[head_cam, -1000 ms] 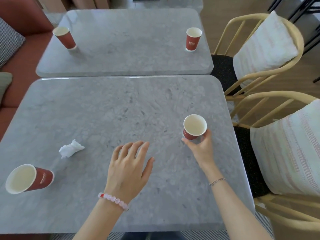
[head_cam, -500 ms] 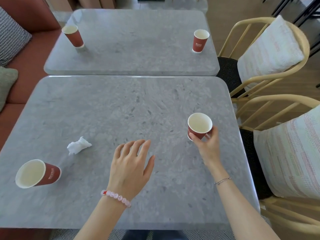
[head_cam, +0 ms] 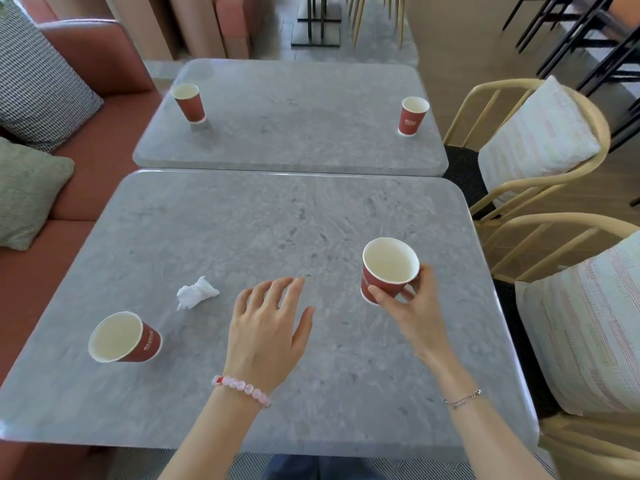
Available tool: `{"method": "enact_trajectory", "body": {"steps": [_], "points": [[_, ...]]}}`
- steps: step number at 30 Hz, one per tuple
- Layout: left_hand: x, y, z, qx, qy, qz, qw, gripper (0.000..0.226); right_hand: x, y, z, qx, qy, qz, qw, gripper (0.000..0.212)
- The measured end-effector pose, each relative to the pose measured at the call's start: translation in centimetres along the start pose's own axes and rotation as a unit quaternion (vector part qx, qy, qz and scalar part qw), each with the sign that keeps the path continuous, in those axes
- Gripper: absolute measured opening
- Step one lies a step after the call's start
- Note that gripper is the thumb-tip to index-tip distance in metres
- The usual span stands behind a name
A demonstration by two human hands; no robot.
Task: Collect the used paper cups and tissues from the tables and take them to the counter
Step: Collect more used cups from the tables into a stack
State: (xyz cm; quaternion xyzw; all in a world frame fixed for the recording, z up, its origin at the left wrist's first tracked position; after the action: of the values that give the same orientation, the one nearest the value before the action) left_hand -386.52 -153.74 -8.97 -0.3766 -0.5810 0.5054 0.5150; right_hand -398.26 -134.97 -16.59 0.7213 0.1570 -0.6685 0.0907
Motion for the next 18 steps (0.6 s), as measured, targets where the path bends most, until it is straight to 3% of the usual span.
{"method": "enact_trajectory", "body": {"steps": [18], "points": [[-7.1, -2.2, -7.0, 0.045, -0.090, 0.000, 0.995, 0.044, -1.9, 11.1, -3.6, -0.123, -0.020, -0.018, 0.992, 0.056]]}}
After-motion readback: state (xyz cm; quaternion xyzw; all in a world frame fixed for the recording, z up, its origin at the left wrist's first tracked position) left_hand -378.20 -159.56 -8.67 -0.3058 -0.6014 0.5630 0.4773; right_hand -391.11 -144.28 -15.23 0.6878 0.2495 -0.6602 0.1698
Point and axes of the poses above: each hand's wrist, its own z-axis towards the middle knuckle, its own y-axis out of the palm, x = y × z, the point moved 9 cm from there along z, towards the middle knuckle, and after that the axes turned 8 degrees about -x, right-handed, at the moved point
